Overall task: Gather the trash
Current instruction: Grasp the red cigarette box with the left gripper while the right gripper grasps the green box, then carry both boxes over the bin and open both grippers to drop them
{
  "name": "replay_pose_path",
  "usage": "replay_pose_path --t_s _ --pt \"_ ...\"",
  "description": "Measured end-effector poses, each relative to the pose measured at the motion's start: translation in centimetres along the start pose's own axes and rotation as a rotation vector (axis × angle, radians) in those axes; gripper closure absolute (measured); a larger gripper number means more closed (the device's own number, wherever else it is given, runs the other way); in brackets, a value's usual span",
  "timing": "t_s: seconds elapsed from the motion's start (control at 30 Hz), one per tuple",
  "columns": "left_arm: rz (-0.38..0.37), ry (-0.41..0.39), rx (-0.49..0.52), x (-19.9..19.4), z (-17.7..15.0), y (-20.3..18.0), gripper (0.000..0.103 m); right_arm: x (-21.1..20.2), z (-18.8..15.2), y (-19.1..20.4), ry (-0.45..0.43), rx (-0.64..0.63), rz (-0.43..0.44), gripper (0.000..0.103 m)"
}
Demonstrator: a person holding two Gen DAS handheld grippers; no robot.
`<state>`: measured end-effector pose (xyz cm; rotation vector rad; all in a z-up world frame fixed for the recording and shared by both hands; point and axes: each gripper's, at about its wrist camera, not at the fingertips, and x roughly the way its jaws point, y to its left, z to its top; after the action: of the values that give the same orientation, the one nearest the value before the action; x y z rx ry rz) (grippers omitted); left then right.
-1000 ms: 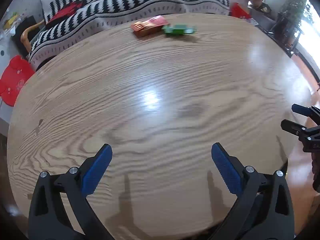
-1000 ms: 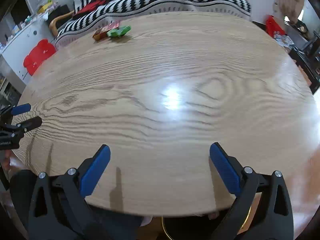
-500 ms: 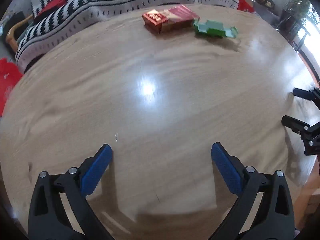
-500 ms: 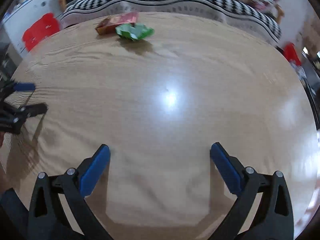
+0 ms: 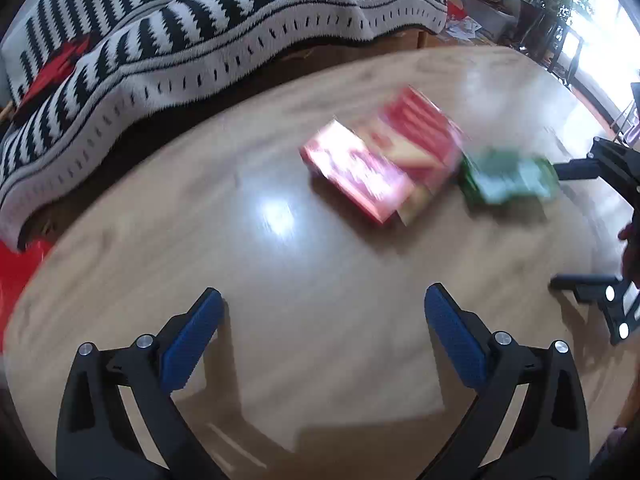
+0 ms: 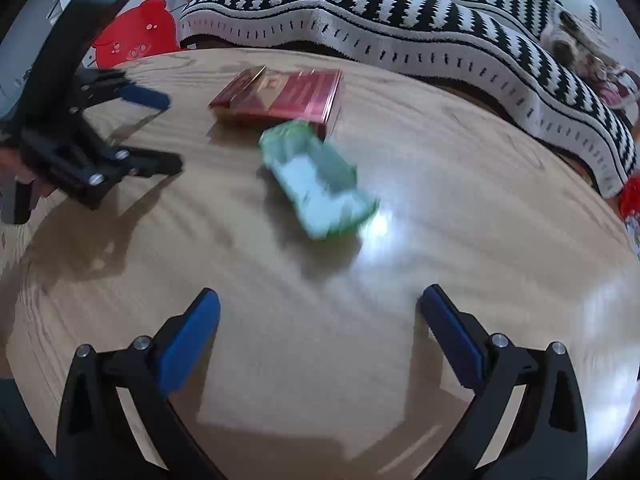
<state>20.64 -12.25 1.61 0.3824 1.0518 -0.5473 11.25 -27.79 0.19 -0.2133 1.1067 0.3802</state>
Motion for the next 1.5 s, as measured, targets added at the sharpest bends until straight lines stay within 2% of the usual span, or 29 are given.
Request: replay_pose_path --t_s 0.2,0.33,0.5,0.8,0.83,0.87,0.9,1.03,1.17,1.33,1.5 --pt "-0.065 -0.077 0.125 2.1 3.3 -1.1 0.005 1.7 3.2 -1.1 -0.009 -0.083 0.047 0.005" --pt "-0.106 -0.063 0.21 2.8 4.8 -2.5 0.005 2.3 4.2 -1.4 0.0 -0.147 0.081 0.005" --pt "-0.105 -0.075 0.202 3.2 5.7 -3.6 0.005 2.7 5.0 -1.5 -0.008 -0.166 0.092 0.005" --pt "-0.099 -0.033 0.195 3.0 5.1 -3.8 0.005 2.6 4.9 -1.3 0.003 -0.146 0.081 0.006" --pt "-0.101 -0.023 0.201 3.0 5.0 -3.9 0.008 2.6 4.9 -1.2 0.006 -0.141 0.079 0.008" --pt "-0.114 -0.023 0.217 2.6 5.0 -4.1 0.029 2.4 4.9 -1.2 0.006 -0.14 0.078 0.024" --pt "-0.117 -0.031 0.232 2.0 4.9 -4.4 0.036 1.8 5.0 -1.1 -0.008 -0.14 0.085 0.071" --pt "-0.097 0.009 0.245 1.4 3.5 -5.3 0.039 1.2 5.0 -0.9 0.024 -0.137 0.069 0.07" --pt "-0.046 0.051 0.232 0.1 1.2 -5.9 0.04 0.0 3.1 -1.4 0.015 -0.053 0.036 0.07" --pt "0.011 0.056 0.262 -5.0 -3.1 -9.1 0.04 -4.0 -1.9 -1.1 -0.002 0.051 0.029 0.07" --pt "0.053 0.028 0.35 -11.0 -6.4 -14.5 0.04 -11.0 -8.0 -0.2 -0.029 0.091 -0.006 0.07"
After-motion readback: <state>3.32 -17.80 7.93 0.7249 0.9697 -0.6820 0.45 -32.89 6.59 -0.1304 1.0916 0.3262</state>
